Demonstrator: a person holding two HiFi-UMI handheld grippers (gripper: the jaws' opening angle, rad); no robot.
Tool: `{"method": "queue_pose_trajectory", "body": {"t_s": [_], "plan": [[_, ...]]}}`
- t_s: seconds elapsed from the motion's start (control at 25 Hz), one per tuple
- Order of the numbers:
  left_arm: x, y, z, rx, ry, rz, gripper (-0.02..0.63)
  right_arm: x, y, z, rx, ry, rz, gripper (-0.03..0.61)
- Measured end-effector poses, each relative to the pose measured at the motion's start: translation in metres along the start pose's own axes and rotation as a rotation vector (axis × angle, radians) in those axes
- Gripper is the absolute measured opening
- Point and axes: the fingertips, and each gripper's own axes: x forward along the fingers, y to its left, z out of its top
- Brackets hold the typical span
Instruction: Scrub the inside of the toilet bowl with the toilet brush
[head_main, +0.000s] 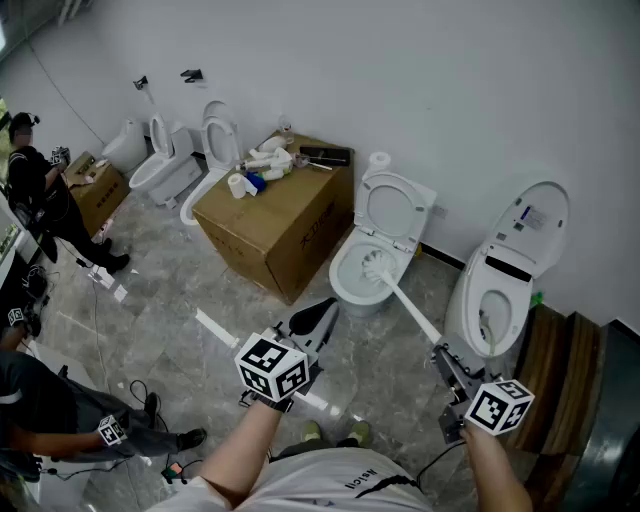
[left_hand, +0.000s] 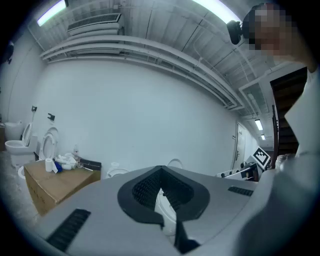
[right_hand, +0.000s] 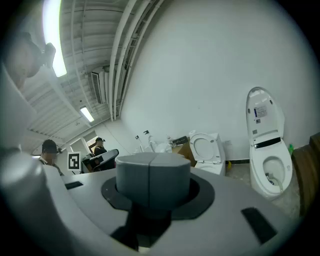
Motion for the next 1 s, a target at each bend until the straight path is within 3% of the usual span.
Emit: {"method": "queue_pose_trajectory", "body": {"t_s": [0.56,1.0], "plan": [[0.004,0.002,-0.006,-0.028,0.011,0.015,0.008,0.006,-0.008,0.007,0.009,0.011,0.010,0.156],[0.019,0.008,-0.011,-0.040,0.012,0.052,0.008,0.008,-0.044,0.015,0.029,0.013,-0.014,0.156]]}}
